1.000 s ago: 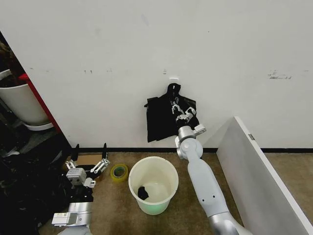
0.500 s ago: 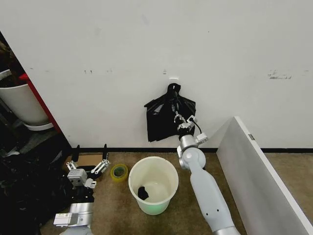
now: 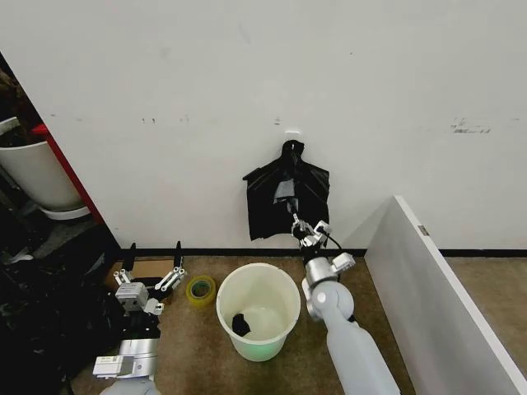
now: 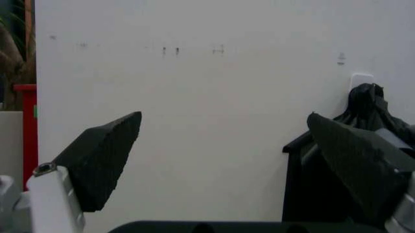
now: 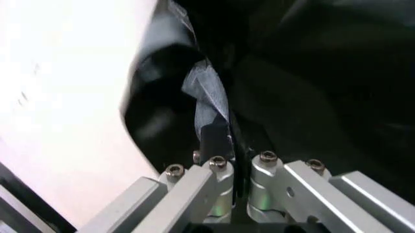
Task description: Place the garbage bag over the trash bin.
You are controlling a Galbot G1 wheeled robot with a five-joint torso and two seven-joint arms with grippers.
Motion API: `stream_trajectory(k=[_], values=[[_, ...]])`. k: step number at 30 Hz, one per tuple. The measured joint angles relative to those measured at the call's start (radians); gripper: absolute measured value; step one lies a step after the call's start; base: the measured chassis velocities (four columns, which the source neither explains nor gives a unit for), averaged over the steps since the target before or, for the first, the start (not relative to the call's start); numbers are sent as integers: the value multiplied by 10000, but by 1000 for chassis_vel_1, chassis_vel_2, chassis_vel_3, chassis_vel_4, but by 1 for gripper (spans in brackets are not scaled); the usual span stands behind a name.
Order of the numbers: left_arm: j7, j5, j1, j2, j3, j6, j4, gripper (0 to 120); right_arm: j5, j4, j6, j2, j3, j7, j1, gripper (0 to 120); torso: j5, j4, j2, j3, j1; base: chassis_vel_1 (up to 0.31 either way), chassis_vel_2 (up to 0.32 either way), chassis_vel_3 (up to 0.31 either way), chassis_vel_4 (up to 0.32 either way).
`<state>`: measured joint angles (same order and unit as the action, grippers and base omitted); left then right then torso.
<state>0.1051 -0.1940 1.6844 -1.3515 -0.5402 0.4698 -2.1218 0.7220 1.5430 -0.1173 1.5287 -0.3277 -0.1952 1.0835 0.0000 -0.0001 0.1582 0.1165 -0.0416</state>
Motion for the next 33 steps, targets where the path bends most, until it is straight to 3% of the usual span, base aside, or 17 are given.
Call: stream_trajectory(k=[33], values=[[0,-312,-347,91,-65,-17,-2,100,-3268,373,-2135,-793,-313,-1070,3053,0,0,0,0,1,0,0,0,0,0]])
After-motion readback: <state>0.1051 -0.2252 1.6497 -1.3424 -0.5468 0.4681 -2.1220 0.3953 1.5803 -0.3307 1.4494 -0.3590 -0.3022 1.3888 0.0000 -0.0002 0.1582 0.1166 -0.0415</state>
